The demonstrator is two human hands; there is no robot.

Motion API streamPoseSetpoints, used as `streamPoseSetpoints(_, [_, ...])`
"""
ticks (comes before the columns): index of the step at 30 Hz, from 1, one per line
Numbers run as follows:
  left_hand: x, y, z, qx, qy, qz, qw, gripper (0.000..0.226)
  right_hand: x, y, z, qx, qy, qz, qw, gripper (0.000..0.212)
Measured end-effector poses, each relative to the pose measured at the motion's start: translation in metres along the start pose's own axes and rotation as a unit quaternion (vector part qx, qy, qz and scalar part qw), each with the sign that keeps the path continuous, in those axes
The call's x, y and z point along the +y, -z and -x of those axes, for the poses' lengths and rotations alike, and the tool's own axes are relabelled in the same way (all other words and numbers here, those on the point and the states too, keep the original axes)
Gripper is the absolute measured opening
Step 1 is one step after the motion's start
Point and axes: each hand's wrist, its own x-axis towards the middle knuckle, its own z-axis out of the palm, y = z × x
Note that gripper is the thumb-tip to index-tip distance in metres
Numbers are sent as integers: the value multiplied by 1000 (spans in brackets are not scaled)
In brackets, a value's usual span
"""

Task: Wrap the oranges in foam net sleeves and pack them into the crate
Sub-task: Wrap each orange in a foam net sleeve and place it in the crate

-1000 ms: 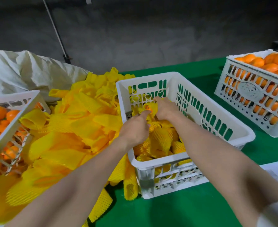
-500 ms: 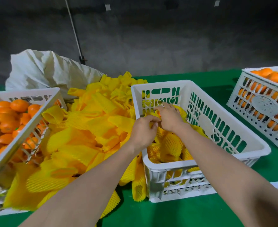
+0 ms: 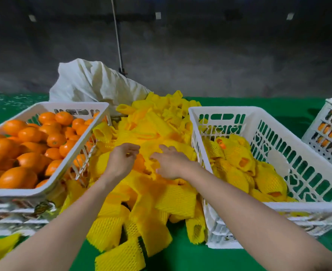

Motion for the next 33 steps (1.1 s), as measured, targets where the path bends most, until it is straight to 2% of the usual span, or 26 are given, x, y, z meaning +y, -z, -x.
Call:
streamPoseSetpoints(3, [-18, 23, 7, -13, 20, 17, 1000, 29, -10, -24, -22, -47, -43, 59, 996, 57])
streamPoseSetpoints(5, [-28, 34, 10, -15, 22, 30, 999, 26, -13, -34, -31, -30, -63, 86, 994, 60])
streamPoseSetpoints(7, [-35, 44, 12, -17, 22, 30, 999, 23, -16, -38, -38, 42, -68, 99, 992, 54])
streamPoseSetpoints(10, [-46, 55, 12, -23, 26, 36, 999, 21, -20, -31, -40, 161, -64, 61, 983, 39])
streamPoseSetpoints(13, [-54, 60, 10, -28, 25, 46, 998, 23, -27, -13, -29, 260, -57, -62, 962, 35])
streamPoseSetpoints(16, [-54, 63, 4, -44, 13, 69, 997, 33, -43, 5, -10, 343, -36, -236, 909, 26])
streamPoseSetpoints(18, [-48, 64, -1, -61, -1, 101, 993, 45, -50, 14, 1, 335, -26, -335, 880, 23])
streamPoseSetpoints(20, [-43, 68, -6, -99, -4, 141, 985, 56, -58, 21, 6, 281, -28, -432, 856, 24])
streamPoseSetpoints(22, [-39, 73, -8, -158, -4, 162, 974, 56, -63, 24, 8, 236, -38, -486, 841, 27])
streamPoseSetpoints(23, [-39, 75, -7, -179, -19, 155, 971, 46, -66, 24, 9, 224, -42, -489, 842, 28])
streamPoseSetpoints(25, [-40, 79, -3, -162, -58, 97, 980, 23, -71, 21, 7, 212, -45, -471, 855, 29])
streamPoseSetpoints(28, [-43, 82, 4, -107, -81, -8, 991, 32, -84, 16, -1, 249, -35, -409, 877, 25])
streamPoseSetpoints(33, [-51, 97, 9, -59, -71, -51, 994, 40, -115, 11, -22, 351, 31, -276, 894, 22])
